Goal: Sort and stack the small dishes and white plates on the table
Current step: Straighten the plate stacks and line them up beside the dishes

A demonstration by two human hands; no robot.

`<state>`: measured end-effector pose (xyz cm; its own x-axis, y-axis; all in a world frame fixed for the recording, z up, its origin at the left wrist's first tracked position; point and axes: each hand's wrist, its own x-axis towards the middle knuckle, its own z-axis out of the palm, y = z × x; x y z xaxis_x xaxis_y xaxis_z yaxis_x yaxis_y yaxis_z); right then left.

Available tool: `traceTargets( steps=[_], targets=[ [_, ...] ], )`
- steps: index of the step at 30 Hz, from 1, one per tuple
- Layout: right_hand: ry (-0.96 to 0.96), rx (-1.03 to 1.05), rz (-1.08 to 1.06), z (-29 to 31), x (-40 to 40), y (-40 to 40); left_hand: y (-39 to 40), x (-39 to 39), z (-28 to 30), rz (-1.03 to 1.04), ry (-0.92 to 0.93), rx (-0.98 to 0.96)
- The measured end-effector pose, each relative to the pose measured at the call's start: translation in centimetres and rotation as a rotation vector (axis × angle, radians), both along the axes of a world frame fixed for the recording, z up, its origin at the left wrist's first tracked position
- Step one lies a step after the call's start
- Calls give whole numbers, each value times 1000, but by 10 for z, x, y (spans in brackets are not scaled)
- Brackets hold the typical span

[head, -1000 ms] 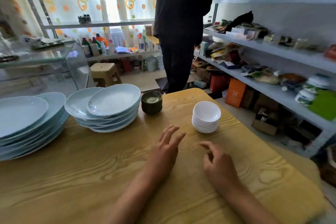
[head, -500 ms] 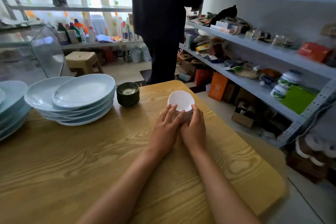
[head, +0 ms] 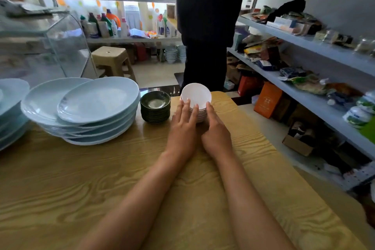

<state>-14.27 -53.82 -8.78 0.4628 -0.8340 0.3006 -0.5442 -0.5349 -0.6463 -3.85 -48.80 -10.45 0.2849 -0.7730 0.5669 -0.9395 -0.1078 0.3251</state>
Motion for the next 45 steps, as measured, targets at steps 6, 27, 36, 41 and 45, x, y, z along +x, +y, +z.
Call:
traceTargets(
  steps=[6,27,36,41,45],
  targets=[
    [9,59,-118,-5,5,-10,-4,3,-4,50,2,-5],
    [347,-23,-43,-2,-35,99,102,-20,-1,38,47,236],
    [487,11,-175,-8,-39,152,172,-8,-5,-14,135,279],
    [475,48,-286,-3,-4,193,237,38,-4,82,96,328],
    [442,90,-163,1,31,226,295,91,-3,116,78,291]
  ],
)
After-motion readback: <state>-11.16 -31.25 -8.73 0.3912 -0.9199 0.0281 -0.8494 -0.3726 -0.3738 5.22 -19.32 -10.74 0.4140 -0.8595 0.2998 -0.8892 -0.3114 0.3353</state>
